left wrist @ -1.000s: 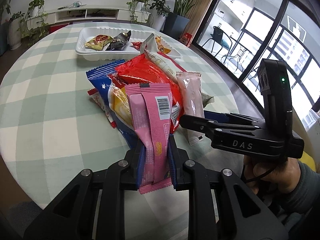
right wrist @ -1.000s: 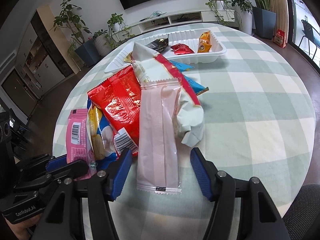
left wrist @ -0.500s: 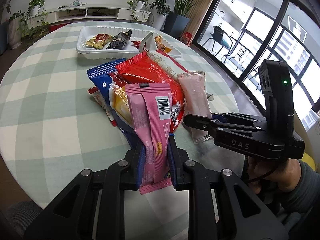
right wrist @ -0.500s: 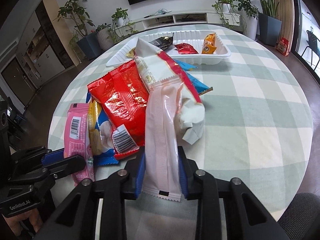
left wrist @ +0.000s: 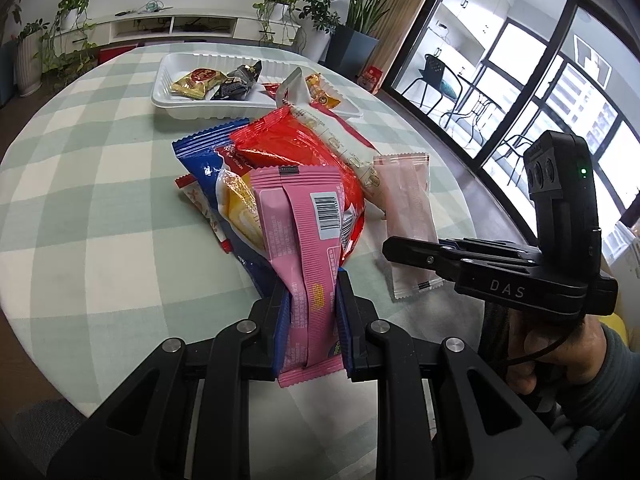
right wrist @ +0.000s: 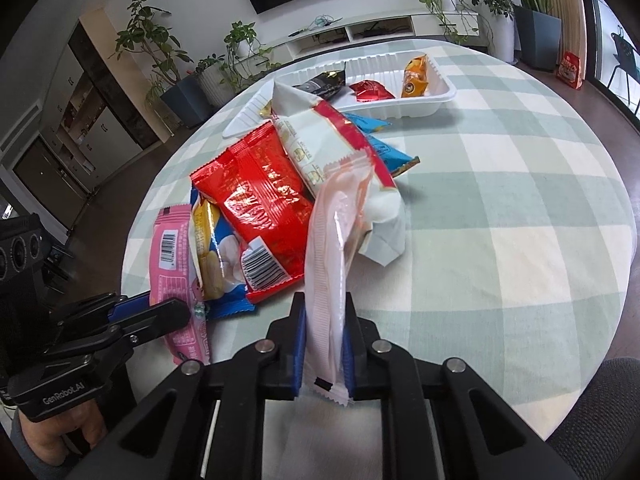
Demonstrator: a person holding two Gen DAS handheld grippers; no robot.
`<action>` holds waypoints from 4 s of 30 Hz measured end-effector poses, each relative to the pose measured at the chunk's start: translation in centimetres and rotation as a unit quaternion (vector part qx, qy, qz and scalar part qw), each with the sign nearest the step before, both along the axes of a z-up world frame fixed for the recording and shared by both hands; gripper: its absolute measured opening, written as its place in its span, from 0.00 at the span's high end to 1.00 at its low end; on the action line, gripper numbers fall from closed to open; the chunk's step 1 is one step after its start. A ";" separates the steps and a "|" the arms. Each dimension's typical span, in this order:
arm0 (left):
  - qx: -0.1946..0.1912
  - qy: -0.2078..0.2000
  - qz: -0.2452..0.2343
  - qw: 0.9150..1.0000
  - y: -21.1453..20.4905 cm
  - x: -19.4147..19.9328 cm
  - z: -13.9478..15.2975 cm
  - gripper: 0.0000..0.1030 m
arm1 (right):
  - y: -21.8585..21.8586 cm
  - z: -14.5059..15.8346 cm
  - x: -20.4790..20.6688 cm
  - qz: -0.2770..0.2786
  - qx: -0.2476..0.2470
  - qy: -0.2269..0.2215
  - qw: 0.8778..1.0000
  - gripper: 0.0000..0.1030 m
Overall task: Organize snacks
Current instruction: 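Grasp the pale pink wrapper with the right gripper while the left holds the pink bar, then carry both wrappers to the white tray and release them inside, then withdraw both grippers from the tray back to the snack pile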
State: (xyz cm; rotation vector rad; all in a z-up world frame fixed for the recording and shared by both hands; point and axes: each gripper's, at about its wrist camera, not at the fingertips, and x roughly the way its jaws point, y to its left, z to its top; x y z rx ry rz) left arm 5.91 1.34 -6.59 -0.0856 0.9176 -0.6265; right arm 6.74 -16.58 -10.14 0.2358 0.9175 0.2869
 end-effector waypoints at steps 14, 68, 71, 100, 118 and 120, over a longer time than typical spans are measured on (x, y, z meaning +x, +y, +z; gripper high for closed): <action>-0.022 -0.001 0.002 1.000 0.7 -0.2 0.7 0.82 | -0.4 1.7 -1.4 0.005 0.023 -0.013 1.000 0.84; 0.036 0.026 0.001 0.999 -0.5 32.4 4.5 0.82 | -2.2 6.0 26.5 0.049 0.001 0.029 0.998 0.84; 0.041 0.039 0.002 0.998 -0.5 33.1 3.1 0.82 | -1.3 4.3 27.3 0.056 -0.005 0.050 0.997 0.84; 0.069 0.026 0.011 0.997 -1.6 33.0 1.8 0.46 | -1.3 2.5 27.2 0.044 -0.014 0.057 0.997 0.64; 0.030 -0.096 0.092 0.991 3.8 23.6 8.1 0.00 | -7.3 10.0 20.3 -0.010 0.042 -0.059 0.997 0.24; 0.028 -0.122 0.104 0.987 4.5 20.8 8.5 0.00 | -8.6 10.3 18.4 -0.020 0.069 -0.065 0.995 0.22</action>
